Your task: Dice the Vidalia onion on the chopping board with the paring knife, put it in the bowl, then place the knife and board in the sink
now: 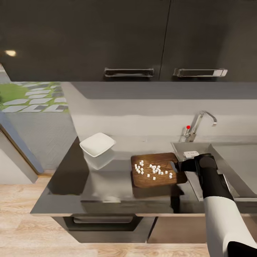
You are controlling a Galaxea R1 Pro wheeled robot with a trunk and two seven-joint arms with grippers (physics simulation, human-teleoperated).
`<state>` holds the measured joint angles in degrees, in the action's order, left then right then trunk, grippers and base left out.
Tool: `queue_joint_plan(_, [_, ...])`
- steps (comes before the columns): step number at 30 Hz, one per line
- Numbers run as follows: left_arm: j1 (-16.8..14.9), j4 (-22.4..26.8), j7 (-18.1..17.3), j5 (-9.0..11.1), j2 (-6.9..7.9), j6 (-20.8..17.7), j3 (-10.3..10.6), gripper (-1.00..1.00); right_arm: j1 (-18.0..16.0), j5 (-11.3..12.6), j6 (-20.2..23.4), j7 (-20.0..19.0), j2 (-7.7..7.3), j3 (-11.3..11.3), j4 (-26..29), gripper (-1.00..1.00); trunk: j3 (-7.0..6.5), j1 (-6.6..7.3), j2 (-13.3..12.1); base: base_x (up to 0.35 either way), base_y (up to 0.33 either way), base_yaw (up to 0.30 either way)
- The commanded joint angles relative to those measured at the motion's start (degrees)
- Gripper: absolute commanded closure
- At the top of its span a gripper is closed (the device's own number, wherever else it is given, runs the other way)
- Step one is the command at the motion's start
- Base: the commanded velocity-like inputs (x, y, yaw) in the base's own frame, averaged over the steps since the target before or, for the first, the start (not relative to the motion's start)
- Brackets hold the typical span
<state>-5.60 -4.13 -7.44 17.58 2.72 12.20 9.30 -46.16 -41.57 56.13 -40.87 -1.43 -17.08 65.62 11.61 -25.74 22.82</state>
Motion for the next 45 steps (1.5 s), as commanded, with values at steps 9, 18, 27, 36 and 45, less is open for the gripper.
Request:
queue_joint_plan(9, [-0.1, -0.3, -0.4, 0.6, -0.1, 0.4, 0.5, -1.0, -0.1, -0.4, 0.2, -0.7, 0.15, 0.0, 0.1, 1.0, -0.65, -0.05, 0.1, 0.1, 0.201, 0.0])
queue_joint_plan(18, [-0.1, -0.3, -0.4, 0.5, -2.98, 0.5, 0.5, -1.0, -0.1, -0.1, 0.0, -2.0, 3.08, 0.0, 1.5, 1.0, -0.65, -0.04, 0.1, 0.0, 0.0, 0.0])
queue_joint_plan(27, [-0.1, -0.3, -0.4, 0.5, -2.98, 0.5, 0.5, -1.0, -0.1, -0.2, 0.1, -1.7, 3.1, -0.1, -0.9, 1.0, -0.65, -0.04, 0.1, 0.0, 0.0, 0.0])
queue_joint_plan(36, [-0.1, -0.3, -0.4, 0.5, -2.89, 0.5, 0.5, -1.0, -0.1, -0.3, 0.3, -1.6, 2.84, -0.5, -2.7, 1.0, -0.65, -0.04, 0.1, 0.063, 0.043, 0.0])
queue_joint_plan(45, [-0.1, -0.3, -0.4, 0.5, -2.81, 0.5, 0.5, -1.0, -0.3, -0.5, 0.7, -1.2, 1.95, -0.7, -2.7, 1.0, -0.65, -0.04, 0.1, 0.154, 0.174, 0.0])
